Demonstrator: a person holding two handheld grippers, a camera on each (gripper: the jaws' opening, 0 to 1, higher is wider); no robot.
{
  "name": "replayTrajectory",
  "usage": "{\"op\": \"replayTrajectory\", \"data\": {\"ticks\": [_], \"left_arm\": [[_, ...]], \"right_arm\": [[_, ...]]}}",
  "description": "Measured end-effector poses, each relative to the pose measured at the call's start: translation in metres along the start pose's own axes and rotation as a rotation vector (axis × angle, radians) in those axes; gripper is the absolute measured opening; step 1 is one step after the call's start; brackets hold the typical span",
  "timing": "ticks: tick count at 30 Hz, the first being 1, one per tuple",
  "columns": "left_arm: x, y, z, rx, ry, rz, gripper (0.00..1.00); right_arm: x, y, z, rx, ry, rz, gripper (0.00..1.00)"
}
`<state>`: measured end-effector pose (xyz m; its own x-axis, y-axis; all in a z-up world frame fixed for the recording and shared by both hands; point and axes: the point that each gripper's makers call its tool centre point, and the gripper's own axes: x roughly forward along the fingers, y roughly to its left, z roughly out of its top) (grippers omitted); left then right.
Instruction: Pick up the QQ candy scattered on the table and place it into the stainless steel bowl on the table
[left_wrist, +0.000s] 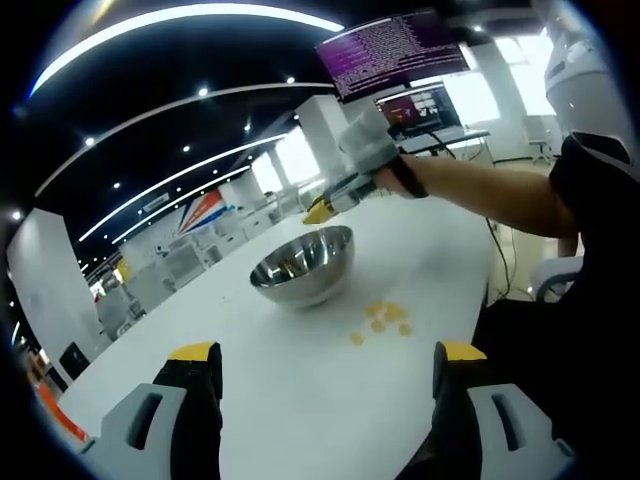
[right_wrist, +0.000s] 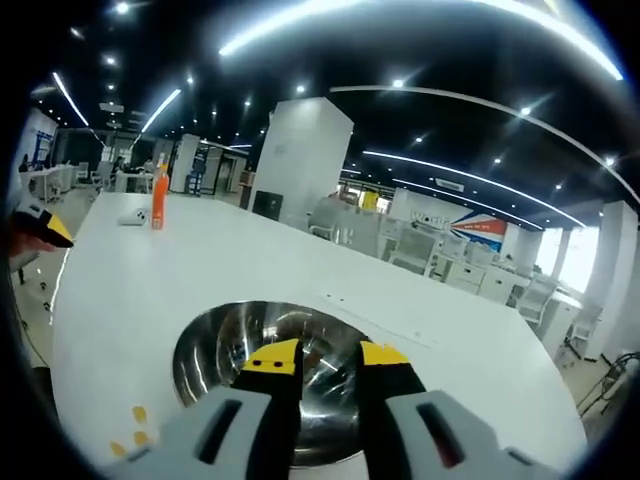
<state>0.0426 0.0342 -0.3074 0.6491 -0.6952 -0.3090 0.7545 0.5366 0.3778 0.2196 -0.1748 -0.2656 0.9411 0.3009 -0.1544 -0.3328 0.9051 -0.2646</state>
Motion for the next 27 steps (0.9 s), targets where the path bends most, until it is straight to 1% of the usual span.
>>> {"op": "replayTrajectory", "data": {"ticks": [2, 7, 11, 12, 15, 20, 24, 27], "left_arm": [[0.0, 0.0, 0.001, -0.001, -0.004, -0.002, 0.88], [0.001, 0.0, 0.001, 0.002, -0.001, -0.001, 0.88], [0.001, 0.001, 0.002, 0.004, -0.003, 0.0, 0.88], [0.001, 0.001, 0.002, 0.004, -0.004, 0.0, 0.88], [0.002, 0.0, 0.004, 0.008, -0.005, 0.0, 0.88], [0.002, -0.001, 0.006, 0.008, -0.013, -0.004, 0.88], [0.001, -0.001, 0.005, 0.007, -0.011, -0.002, 0.88], [0.002, -0.002, 0.004, 0.006, -0.011, -0.006, 0.88]], "right_arm": [[-0.004, -0.004, 0.007, 0.001, -0.013, -0.006, 0.2], [-0.021, -0.011, 0.035, -0.011, -0.077, -0.023, 0.2], [-0.042, -0.007, 0.07, -0.047, -0.154, -0.022, 0.2], [-0.046, -0.005, 0.076, -0.055, -0.162, -0.021, 0.2], [-0.06, 0.003, 0.094, -0.081, -0.196, -0.006, 0.2], [-0.083, 0.023, 0.12, -0.11, -0.258, 0.03, 0.2], [-0.1, 0.041, 0.134, -0.138, -0.294, 0.065, 0.2], [-0.109, 0.05, 0.141, -0.161, -0.309, 0.082, 0.2]]}}
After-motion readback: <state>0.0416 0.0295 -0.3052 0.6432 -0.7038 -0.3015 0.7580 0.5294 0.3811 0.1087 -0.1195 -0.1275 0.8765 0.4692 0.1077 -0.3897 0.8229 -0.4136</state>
